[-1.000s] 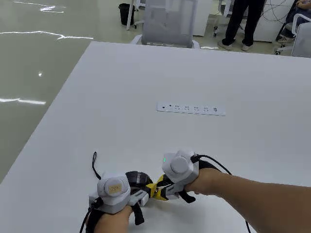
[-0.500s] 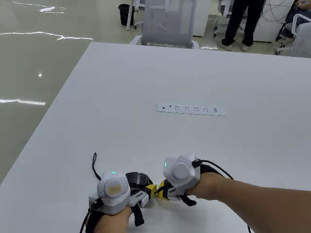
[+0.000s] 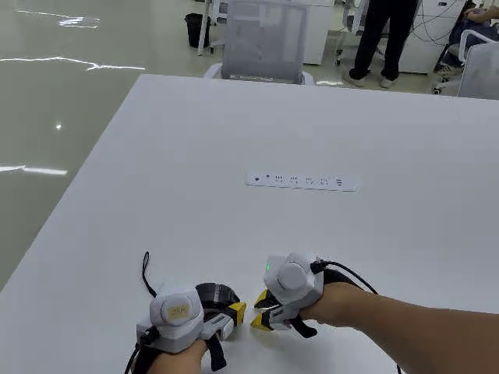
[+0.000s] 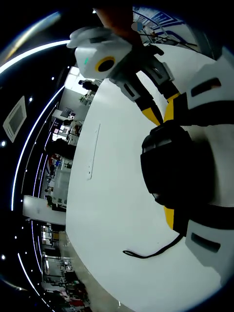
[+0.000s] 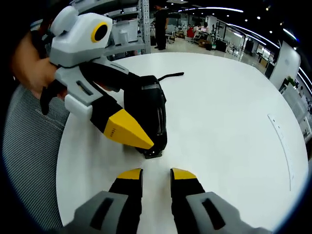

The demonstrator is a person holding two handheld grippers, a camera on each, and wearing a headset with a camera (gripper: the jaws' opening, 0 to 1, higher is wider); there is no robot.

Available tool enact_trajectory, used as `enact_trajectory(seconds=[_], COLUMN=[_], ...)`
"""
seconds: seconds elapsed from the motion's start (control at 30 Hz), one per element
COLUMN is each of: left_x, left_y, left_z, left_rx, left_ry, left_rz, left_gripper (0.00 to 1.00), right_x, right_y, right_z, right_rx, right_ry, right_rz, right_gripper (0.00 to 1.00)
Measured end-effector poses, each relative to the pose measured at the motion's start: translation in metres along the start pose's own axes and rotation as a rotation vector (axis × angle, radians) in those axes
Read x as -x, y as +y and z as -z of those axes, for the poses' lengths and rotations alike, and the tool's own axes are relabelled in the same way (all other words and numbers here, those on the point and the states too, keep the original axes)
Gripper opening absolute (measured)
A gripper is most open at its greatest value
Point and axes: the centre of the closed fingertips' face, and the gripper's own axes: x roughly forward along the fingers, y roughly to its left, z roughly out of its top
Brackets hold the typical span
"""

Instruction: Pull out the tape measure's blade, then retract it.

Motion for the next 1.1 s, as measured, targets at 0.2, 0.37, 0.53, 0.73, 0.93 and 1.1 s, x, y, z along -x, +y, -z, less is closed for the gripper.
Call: enact_trajectory(seconds=[0.2, 0.37, 0.53, 0.73, 0.93, 1.1], left_x=[0.003, 0.012, 0.027, 0.049, 0.069, 0.084], left_y=[0.000, 0.001, 0.011, 0.027, 0.038, 0.046], left_z=[-0.003, -0.012, -0.018, -0.033, -0.031, -0.006], left_rx=[-0.053, -0.114, -0.145, -0.127, -0.157, -0.172], left_ry=[0.017, -0.004, -0.020, -0.070, -0.073, -0.005], left_rz=[0.040, 0.080, 0.156, 0.190, 0.213, 0.255], left_gripper=[0.60, 0.60, 0.76, 0.93, 0.99, 0.99], right_x=[0.020, 0.036, 0.055, 0.071, 0.089, 0.107], right_y=[0.003, -0.001, 0.001, 0.002, 0.012, 0.024], right_z=[0.005, 0.015, 0.024, 0.039, 0.051, 0.065], right_rx=[-0.025, -0.133, -0.194, -0.245, -0.306, -0.351], right_ry=[-0.051, -0.094, -0.152, -0.176, -0.219, -0.250], right_rz=[0.037, 0.093, 0.148, 0.195, 0.257, 0.299], right_gripper=[0.25, 0.29, 0.32, 0.39, 0.50, 0.64])
